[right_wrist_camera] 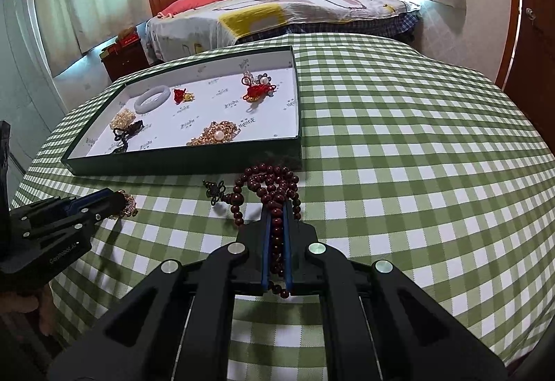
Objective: Organize jewelry
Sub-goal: 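Grasp the dark red bead mala with the right tool while the left tool grasps the rose-gold chain, then carry the rose-gold chain and bead mala over the tray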
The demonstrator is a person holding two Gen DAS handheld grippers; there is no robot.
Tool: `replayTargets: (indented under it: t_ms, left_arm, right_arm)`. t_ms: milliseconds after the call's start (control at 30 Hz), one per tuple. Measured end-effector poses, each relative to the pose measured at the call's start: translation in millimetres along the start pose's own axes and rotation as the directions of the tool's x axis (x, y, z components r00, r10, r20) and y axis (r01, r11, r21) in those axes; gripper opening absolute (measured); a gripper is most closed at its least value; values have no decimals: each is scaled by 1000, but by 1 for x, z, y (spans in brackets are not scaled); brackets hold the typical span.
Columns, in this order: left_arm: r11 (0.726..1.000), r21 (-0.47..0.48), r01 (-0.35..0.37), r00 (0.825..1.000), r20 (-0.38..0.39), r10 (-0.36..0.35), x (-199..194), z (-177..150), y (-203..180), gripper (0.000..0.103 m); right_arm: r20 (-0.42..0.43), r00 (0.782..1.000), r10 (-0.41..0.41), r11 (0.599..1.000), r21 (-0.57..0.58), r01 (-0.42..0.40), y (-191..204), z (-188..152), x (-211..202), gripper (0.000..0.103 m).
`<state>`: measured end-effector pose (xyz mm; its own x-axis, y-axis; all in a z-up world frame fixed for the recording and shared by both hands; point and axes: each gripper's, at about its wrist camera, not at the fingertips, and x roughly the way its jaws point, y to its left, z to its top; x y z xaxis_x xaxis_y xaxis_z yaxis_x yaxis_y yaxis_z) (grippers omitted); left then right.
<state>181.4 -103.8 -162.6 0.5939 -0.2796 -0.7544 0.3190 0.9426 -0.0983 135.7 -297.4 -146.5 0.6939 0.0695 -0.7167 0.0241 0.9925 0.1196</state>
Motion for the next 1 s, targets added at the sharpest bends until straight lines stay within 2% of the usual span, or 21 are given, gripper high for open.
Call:
replayTargets:
  t_ms: [333, 600, 1000]
  left_arm:
    - [1000, -12, 18, 1000, 9, -18, -11, -2, 1, 17]
    - [1000, -16, -4, 1000, 8, 4, -13, 0, 3, 16]
    - [1000, -15, -16, 999, 49, 16, -33, 1, 6, 16]
  right_arm:
    - [13, 1000, 4, 1000, -4, -4, 2, 0, -3, 6]
    - [21, 1000, 8, 1000, -12, -8, 6, 1, -7, 6]
    - [46, 999, 15, 999, -39, -13, 16, 4, -18, 6]
